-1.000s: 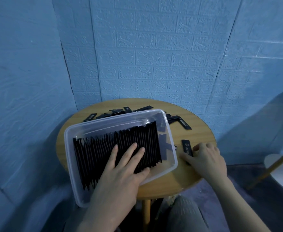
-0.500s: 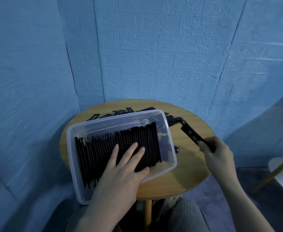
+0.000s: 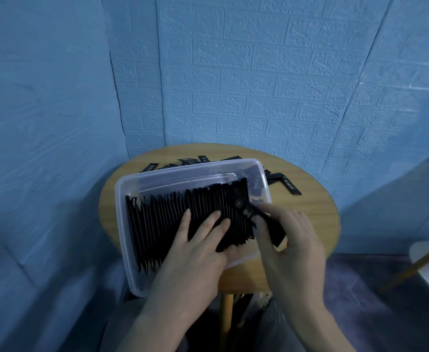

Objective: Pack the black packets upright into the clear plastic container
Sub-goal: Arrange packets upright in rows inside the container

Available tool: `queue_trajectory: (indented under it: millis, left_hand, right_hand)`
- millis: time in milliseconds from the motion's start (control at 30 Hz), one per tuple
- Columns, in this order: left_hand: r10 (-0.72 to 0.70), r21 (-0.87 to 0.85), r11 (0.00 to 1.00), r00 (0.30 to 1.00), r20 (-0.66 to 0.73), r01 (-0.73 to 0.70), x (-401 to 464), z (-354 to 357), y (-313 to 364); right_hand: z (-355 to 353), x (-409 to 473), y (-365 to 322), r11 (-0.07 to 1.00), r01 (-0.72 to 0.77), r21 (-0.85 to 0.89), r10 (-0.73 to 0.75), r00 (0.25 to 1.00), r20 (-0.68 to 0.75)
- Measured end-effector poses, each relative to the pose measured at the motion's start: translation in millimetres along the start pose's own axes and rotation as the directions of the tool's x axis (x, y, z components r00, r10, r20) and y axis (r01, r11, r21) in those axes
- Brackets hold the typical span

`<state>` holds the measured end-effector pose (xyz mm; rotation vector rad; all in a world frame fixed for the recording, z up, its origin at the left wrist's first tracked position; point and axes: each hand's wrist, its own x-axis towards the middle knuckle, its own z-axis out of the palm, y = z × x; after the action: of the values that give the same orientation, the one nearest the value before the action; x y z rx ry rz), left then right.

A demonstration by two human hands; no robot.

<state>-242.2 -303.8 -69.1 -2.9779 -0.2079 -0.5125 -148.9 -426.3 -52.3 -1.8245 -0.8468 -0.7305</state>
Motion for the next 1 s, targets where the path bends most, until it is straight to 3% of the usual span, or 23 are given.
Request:
queue_trajectory:
  millis: [200, 600, 767, 833, 933, 1000]
  left_hand:
    - [0.106, -0.037, 0.993, 0.985, -0.134, -0.111, -4.4, 1.2, 4.6]
    - [0.111, -0.029, 0.992, 0.959, -0.262, -0.123, -5.8, -5.1, 5.9]
    - [0.098, -0.034, 0.993, 0.966, -0.24, -0.109, -6.4, -6.6, 3.5]
    - [0.114, -0.032, 0.992, 0.962, -0.246, -0.126, -6.9, -7.4, 2.5]
    - [0.126, -0.028, 0.99, 0.964, -0.236, -0.137, -7.4, -9.1, 1.4]
    - [0.126, -0.021, 0.991, 0.965, -0.228, -0.134, -7.6, -9.2, 1.8]
  right_hand:
    - [22.9, -4.9, 3.7, 0.968, 0.093, -0.235, -0.058, 0.987, 0.152]
    - [20.8, -1.4, 5.6, 0.971, 0.136, -0.196, -0.056, 0.928, 0.368]
    - [25.7, 1.9, 8.1, 0.976, 0.126, -0.18, -0.003, 0.827, 0.563]
    - [24.6, 1.8, 8.2, 0.967, 0.153, -0.204, -0.02, 0.843, 0.538]
    - [18.7, -3.0, 6.7, 0.974, 0.136, -0.181, -0.061, 0.926, 0.372]
    - [13.4, -9.1, 11.7, 0.974, 0.181, -0.134, -0.119, 0.92, 0.374]
